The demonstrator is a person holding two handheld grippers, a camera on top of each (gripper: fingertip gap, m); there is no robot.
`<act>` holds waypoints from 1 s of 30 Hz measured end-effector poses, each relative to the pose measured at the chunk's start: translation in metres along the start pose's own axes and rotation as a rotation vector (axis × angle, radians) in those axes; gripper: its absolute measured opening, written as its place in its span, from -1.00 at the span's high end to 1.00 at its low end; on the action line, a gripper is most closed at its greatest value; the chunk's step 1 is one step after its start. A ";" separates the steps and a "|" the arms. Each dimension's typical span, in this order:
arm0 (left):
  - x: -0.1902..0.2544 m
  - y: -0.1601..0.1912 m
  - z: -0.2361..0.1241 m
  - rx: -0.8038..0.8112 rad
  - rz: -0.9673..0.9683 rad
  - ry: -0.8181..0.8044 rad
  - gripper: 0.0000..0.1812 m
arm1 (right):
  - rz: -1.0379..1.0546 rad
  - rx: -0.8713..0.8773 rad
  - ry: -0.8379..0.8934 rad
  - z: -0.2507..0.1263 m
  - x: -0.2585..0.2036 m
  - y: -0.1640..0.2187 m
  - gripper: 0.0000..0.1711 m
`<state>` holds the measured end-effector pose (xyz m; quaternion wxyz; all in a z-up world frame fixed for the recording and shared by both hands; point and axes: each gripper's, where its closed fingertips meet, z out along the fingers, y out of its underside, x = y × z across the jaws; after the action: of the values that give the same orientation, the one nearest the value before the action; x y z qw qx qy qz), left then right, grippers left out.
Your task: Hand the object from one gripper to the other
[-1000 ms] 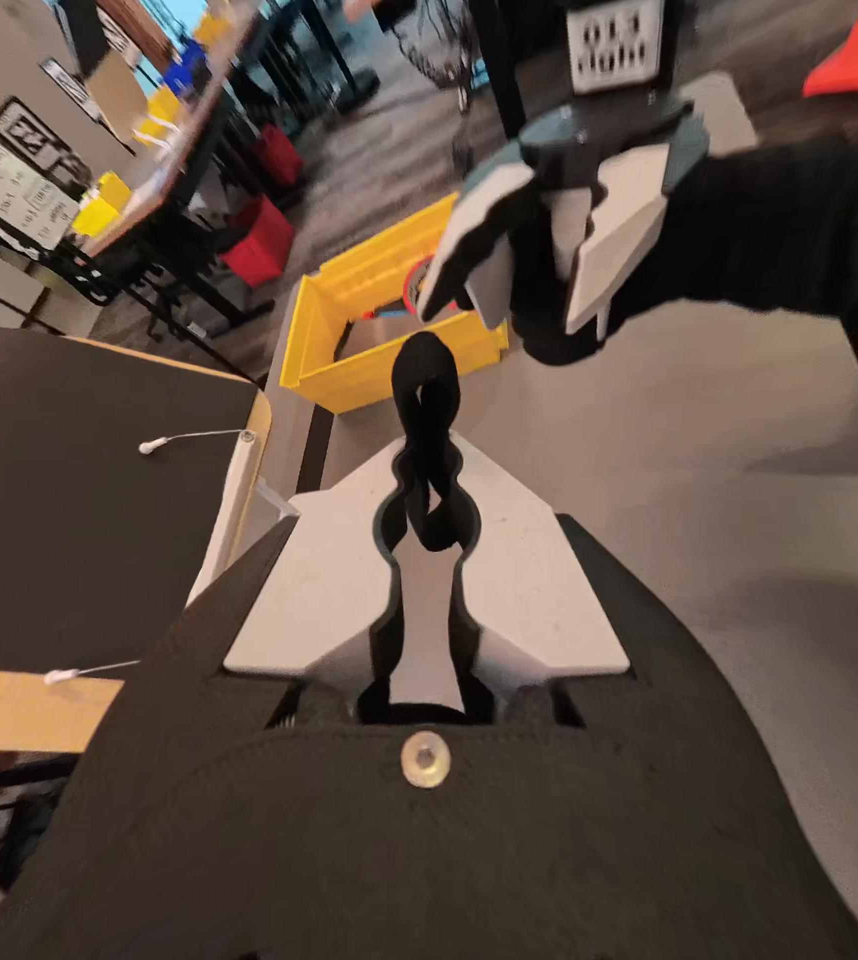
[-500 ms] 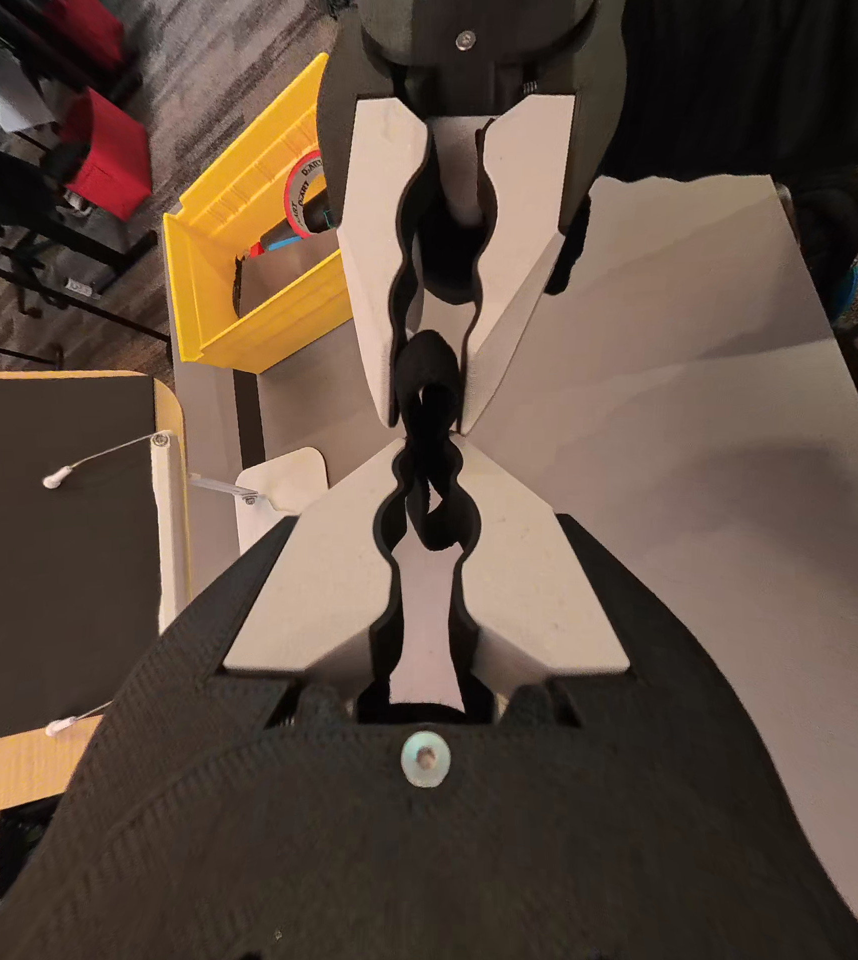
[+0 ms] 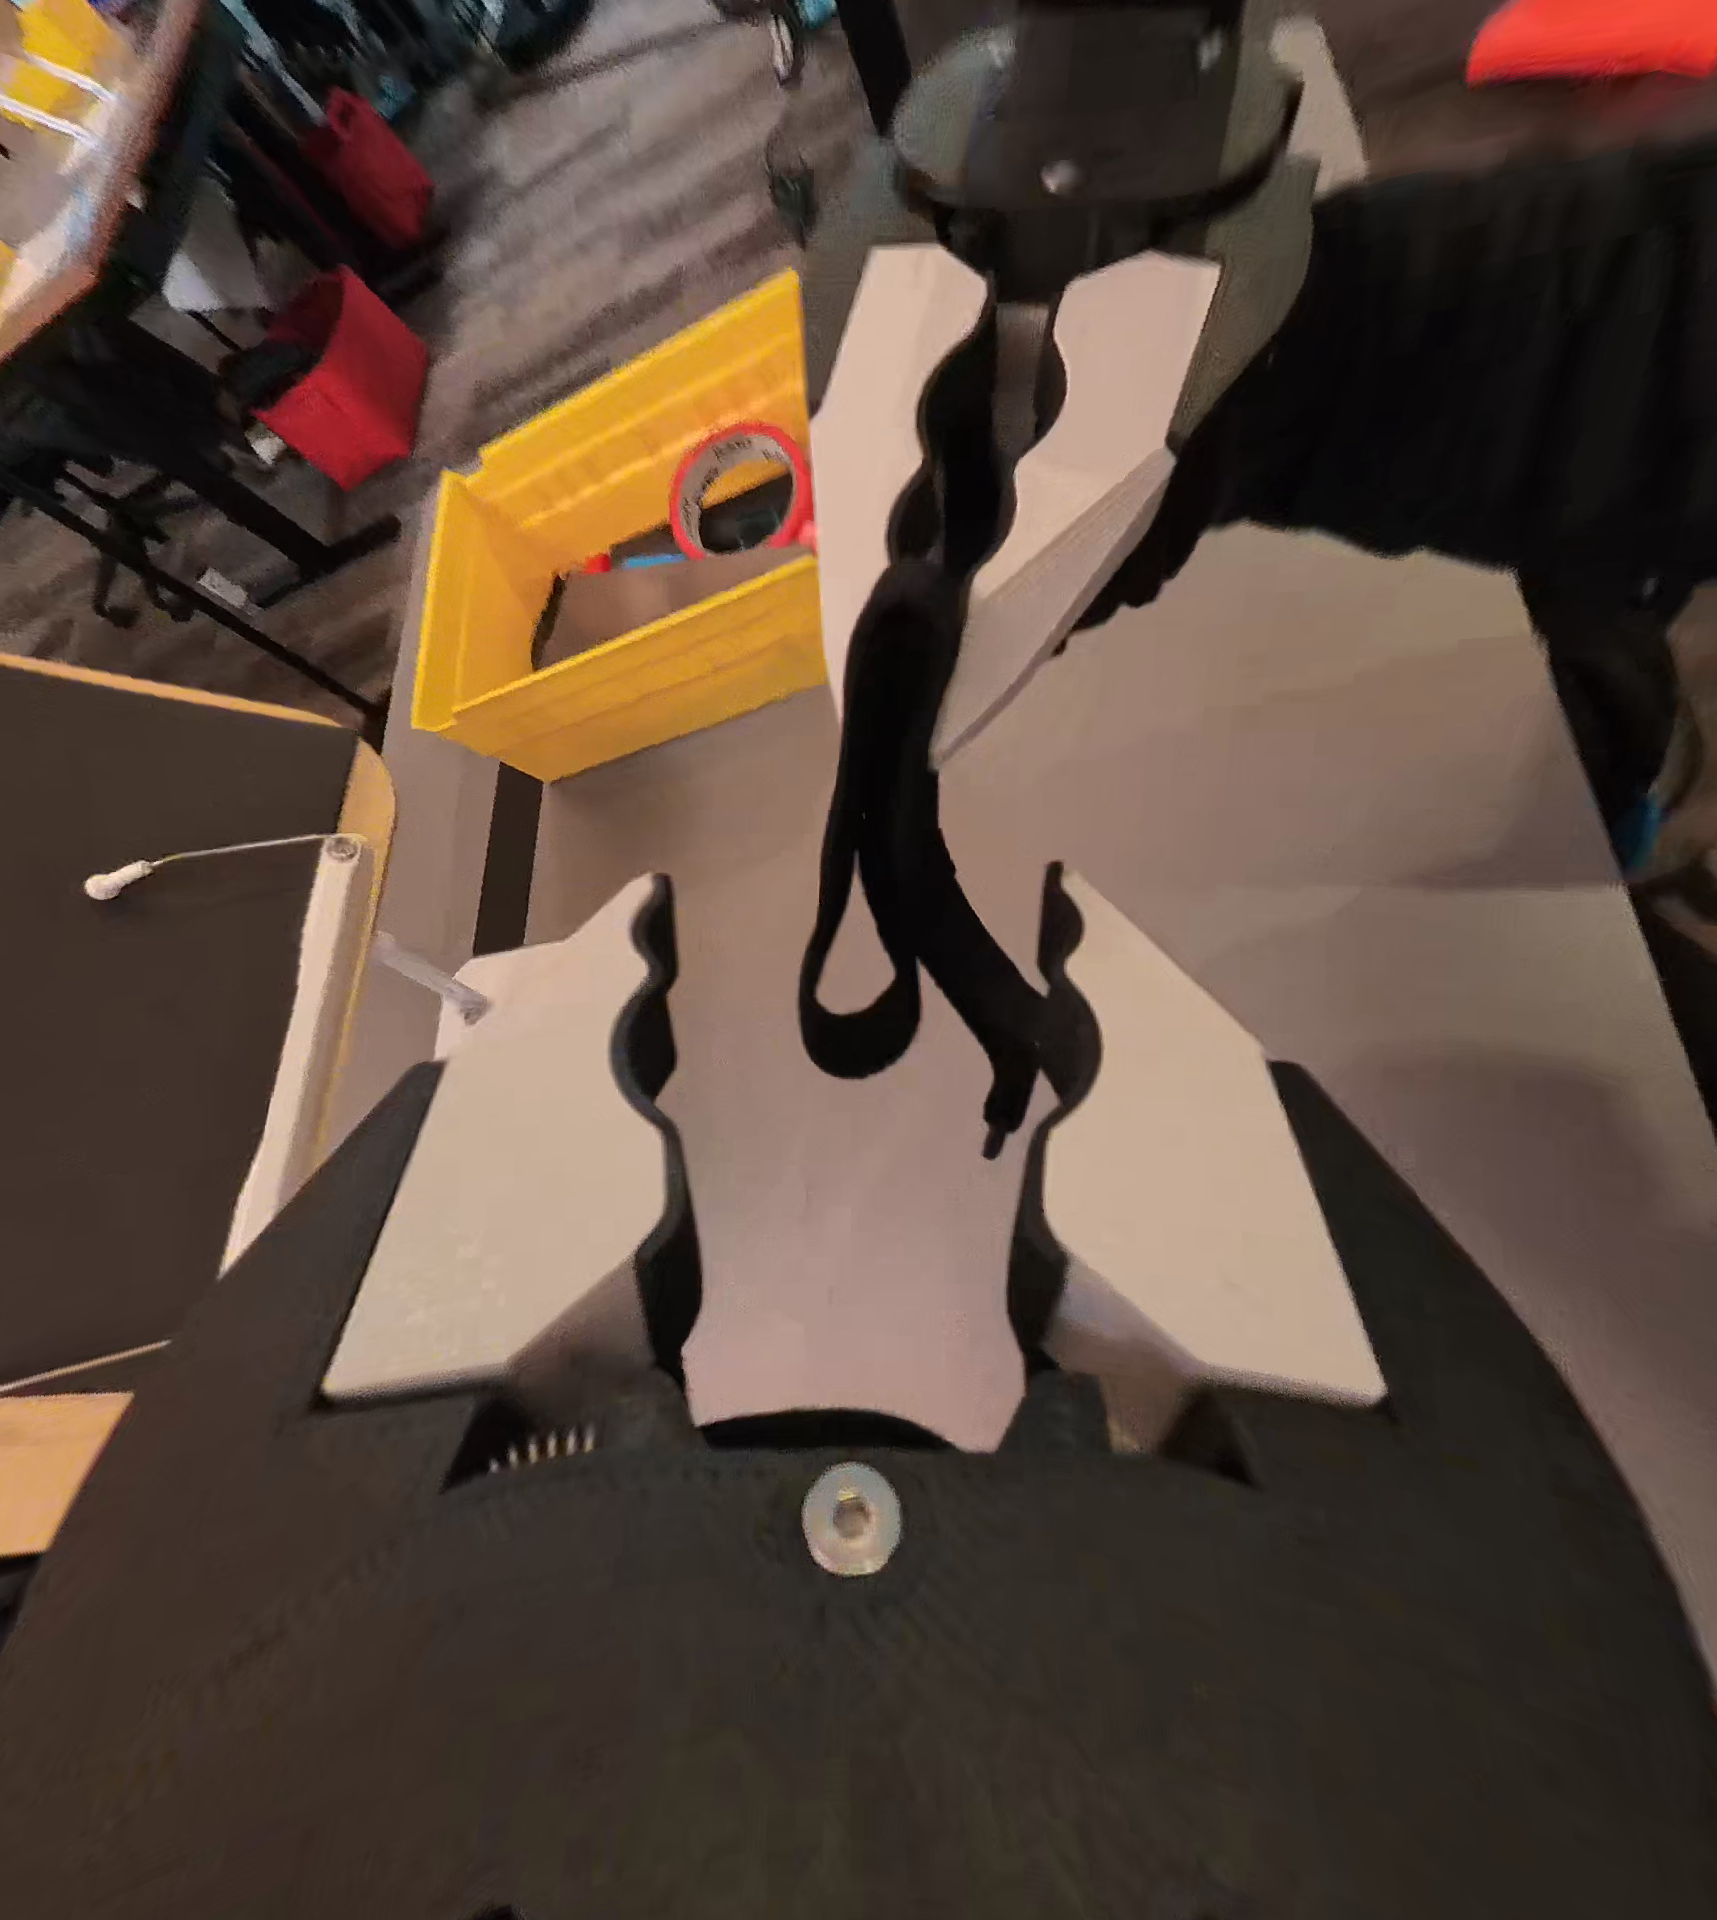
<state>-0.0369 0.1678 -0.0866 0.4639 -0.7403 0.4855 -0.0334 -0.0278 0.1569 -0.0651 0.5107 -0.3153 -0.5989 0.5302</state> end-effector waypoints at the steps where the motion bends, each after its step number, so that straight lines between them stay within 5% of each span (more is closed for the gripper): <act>1: 0.000 -0.003 -0.004 0.052 -0.038 0.002 0.21 | 0.012 0.026 0.007 -0.003 0.003 -0.003 0.92; 6: 0.002 -0.021 -0.019 0.397 -0.197 -0.009 0.22 | 0.139 0.291 -0.002 -0.022 0.012 -0.031 0.92; 14: -0.003 -0.047 -0.019 0.698 -0.292 -0.111 0.21 | 0.272 0.544 -0.050 -0.036 0.017 -0.044 0.92; 21: 0.000 -0.057 -0.021 0.824 -0.314 -0.063 0.72 | 0.344 0.636 -0.080 -0.040 0.020 -0.044 0.91; 30: -0.002 -0.052 -0.021 0.757 -0.289 -0.089 0.90 | 0.384 0.605 -0.090 -0.037 0.023 -0.039 0.87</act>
<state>-0.0129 0.1608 -0.0367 0.7145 -0.5787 0.3093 -0.2426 0.0074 0.1799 -0.0243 0.4451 -0.2327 -0.3667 0.7831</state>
